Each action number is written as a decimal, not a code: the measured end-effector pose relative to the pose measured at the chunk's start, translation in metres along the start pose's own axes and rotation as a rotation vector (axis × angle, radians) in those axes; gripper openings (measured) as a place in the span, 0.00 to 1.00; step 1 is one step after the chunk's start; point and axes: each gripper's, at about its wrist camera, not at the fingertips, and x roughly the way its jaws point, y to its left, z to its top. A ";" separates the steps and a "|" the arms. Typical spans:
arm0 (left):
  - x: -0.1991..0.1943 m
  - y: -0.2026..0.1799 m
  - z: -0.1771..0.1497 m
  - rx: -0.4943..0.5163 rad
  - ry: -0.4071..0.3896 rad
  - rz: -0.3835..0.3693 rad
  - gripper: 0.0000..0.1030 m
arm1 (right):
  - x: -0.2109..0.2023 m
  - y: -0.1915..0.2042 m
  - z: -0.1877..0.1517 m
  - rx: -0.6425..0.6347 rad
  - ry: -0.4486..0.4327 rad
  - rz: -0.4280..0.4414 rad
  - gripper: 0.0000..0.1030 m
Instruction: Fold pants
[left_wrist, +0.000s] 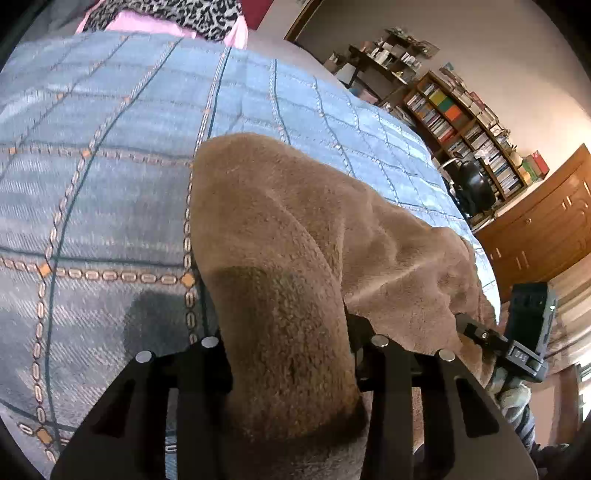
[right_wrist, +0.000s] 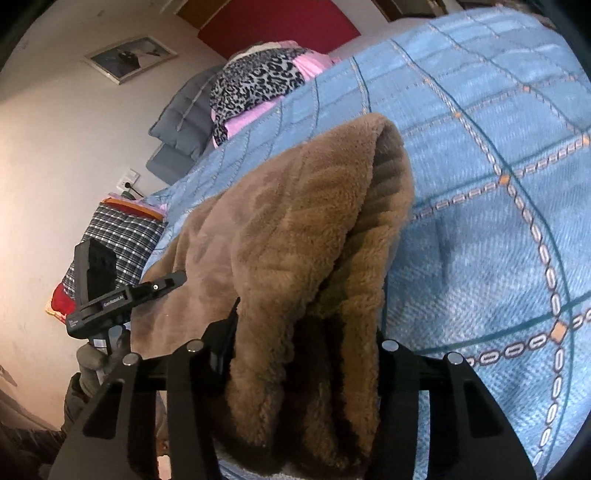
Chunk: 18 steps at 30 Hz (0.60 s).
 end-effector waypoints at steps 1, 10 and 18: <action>-0.002 -0.002 0.002 0.005 -0.004 0.005 0.38 | -0.003 0.000 0.003 -0.007 -0.008 0.001 0.48; 0.006 -0.041 0.028 0.053 -0.048 0.006 0.37 | -0.034 -0.002 0.035 -0.044 -0.086 -0.019 0.48; 0.041 -0.085 0.068 0.102 -0.057 -0.020 0.37 | -0.061 -0.025 0.080 -0.066 -0.160 -0.080 0.48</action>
